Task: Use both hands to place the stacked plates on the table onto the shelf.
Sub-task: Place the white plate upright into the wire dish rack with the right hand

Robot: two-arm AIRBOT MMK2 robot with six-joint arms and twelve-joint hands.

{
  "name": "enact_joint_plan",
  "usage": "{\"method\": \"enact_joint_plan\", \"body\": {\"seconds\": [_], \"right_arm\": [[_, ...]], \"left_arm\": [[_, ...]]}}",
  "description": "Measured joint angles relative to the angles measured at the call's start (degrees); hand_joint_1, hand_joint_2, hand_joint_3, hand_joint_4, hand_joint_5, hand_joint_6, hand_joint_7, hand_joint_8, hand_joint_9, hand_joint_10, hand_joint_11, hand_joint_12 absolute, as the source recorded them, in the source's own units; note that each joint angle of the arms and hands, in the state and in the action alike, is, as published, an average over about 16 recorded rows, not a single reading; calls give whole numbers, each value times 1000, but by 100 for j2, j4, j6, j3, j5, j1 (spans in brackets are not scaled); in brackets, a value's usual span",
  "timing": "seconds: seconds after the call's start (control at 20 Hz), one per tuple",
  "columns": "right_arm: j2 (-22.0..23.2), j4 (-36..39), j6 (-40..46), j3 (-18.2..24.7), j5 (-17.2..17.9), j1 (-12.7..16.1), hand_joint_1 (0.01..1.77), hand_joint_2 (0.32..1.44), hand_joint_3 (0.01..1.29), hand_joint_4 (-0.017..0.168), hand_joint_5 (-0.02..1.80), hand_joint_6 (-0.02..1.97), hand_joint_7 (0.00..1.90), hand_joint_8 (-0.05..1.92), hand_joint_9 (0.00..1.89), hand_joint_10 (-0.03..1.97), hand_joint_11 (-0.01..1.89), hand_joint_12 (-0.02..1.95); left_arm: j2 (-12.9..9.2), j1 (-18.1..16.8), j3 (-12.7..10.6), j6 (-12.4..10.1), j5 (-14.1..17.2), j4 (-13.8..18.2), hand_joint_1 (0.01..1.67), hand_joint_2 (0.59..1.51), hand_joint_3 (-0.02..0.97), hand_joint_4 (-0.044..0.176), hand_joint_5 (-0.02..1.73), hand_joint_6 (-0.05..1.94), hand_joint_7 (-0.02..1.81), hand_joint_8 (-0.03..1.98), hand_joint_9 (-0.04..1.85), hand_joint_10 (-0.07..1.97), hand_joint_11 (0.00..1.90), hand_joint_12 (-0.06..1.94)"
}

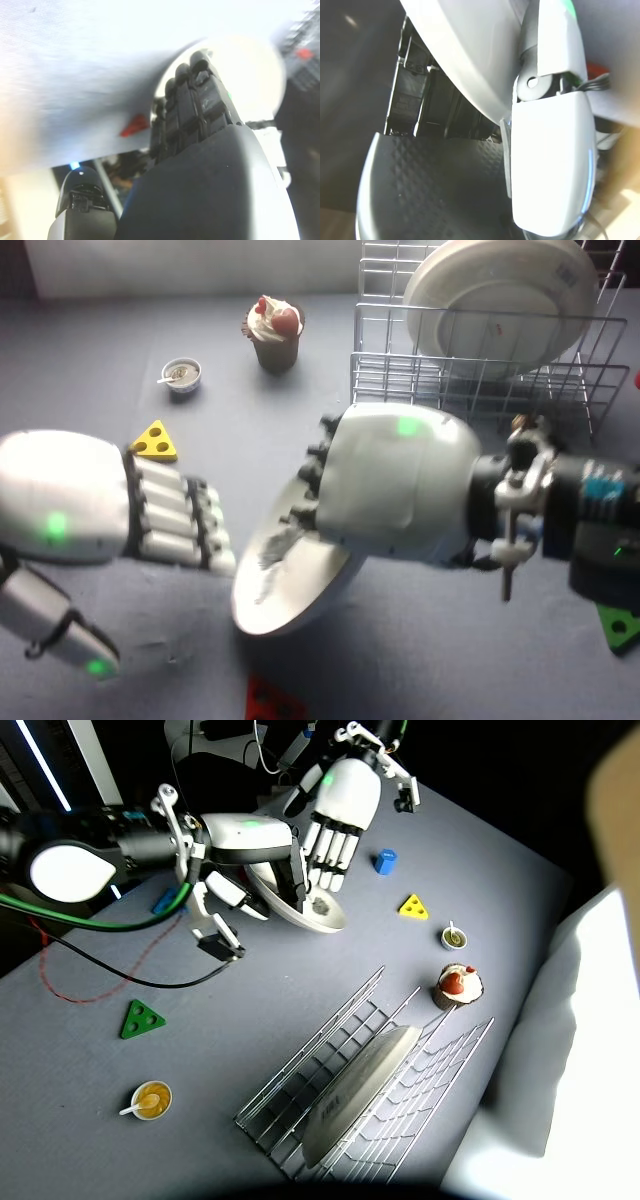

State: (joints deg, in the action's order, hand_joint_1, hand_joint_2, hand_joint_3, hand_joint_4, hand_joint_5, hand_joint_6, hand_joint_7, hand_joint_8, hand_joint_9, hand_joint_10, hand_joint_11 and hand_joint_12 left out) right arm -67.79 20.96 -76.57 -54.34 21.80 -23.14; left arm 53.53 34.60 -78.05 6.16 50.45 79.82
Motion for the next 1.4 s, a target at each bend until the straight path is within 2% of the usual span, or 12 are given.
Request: {"method": "enact_joint_plan", "body": {"seconds": [0.15,0.4,0.6,1.0,1.15,1.3,1.4], "right_arm": [[334,-193,27,311,-131,184,1417,878,11,1,1017,695,1319,41,1205,595,1164,776],[874,-565,94,741,-322,533,1429,880,12,3,1036,790,1276,210,1199,590,1098,1009],[1236,-915,180,1024,-435,834,1426,881,12,2,1031,824,1219,337,1205,606,1105,971],[1697,-1837,320,1342,-521,1364,1427,881,12,-1,989,842,1143,499,1212,601,1076,1098],[1772,-2135,347,1388,-528,1506,1429,881,12,-1,986,853,1145,484,1224,570,1059,1141],[1807,-2357,355,1379,-523,1597,1439,882,12,1,998,836,1166,412,1232,529,1021,1291],[1826,-2468,354,1352,-522,1627,1444,882,13,1,1005,833,1183,378,1232,535,1018,1294]], "left_arm": [[-56,-105,-174,2,110,-355,21,1101,3,-1,140,11,215,5,219,9,220,19],[-139,-237,-514,-24,291,-882,21,1102,3,-2,141,18,211,5,212,9,221,20],[-164,-276,-750,-58,407,-1153,21,1102,3,-2,140,18,204,4,214,9,224,20],[-175,-267,-1002,-121,522,-1411,21,1103,3,-2,145,18,201,4,224,9,228,20],[-176,-262,-1024,-128,539,-1433,21,1103,3,-2,149,18,206,4,229,9,228,21],[-177,-256,-1033,-129,545,-1437,22,1103,3,-2,151,19,211,3,233,9,227,21],[-178,-253,-1039,-129,544,-1441,21,1102,3,-2,151,19,212,3,233,9,226,21]]}}
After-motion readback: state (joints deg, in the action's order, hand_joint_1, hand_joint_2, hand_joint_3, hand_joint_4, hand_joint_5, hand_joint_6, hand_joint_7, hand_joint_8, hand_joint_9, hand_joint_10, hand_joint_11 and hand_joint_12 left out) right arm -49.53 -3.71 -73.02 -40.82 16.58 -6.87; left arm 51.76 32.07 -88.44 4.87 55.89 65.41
